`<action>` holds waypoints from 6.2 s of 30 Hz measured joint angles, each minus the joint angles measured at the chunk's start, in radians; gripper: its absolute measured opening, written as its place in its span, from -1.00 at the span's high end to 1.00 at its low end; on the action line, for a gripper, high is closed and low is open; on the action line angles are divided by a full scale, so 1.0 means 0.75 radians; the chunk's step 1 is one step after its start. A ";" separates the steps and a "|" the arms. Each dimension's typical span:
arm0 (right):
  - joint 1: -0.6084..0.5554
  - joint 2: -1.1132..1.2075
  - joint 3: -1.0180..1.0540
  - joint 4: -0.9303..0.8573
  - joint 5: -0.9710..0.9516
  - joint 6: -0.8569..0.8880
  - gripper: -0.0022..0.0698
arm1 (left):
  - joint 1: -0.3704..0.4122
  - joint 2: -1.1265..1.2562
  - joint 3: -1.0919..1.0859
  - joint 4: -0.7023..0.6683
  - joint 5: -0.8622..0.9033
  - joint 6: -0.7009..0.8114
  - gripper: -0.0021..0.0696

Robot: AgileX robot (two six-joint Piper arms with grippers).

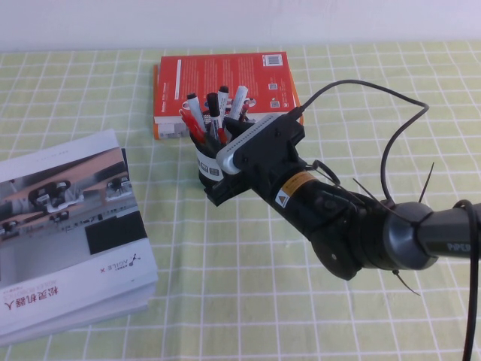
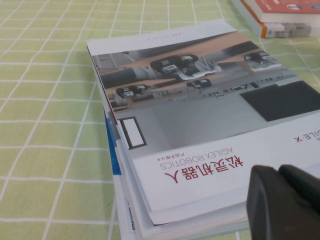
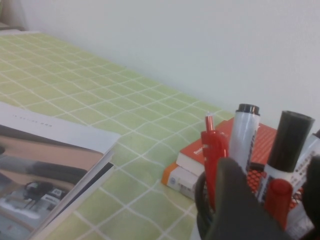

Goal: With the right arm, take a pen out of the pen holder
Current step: 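Take a marker out of the pen holder and lay it on the table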

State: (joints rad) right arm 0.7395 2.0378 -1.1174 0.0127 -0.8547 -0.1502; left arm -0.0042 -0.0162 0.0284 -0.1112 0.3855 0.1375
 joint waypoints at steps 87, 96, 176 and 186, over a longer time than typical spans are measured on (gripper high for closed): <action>-0.029 -0.743 -0.233 0.345 1.758 0.219 0.83 | 0.000 0.000 0.000 0.000 0.000 0.000 0.96; -0.077 -0.520 -0.444 -0.235 2.216 0.852 0.83 | 0.000 0.000 0.000 0.000 0.000 0.000 0.96; -0.078 -1.552 0.332 -0.155 2.220 0.660 0.97 | 0.000 0.000 0.000 0.000 0.000 0.000 0.96; -0.078 -1.728 0.489 -0.137 2.301 0.660 0.97 | 0.000 0.000 0.000 0.000 0.000 0.000 0.96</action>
State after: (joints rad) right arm 0.6810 0.7419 -0.7509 -0.0902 0.8709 0.3445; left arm -0.0042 -0.0162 0.0284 -0.1112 0.3855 0.1375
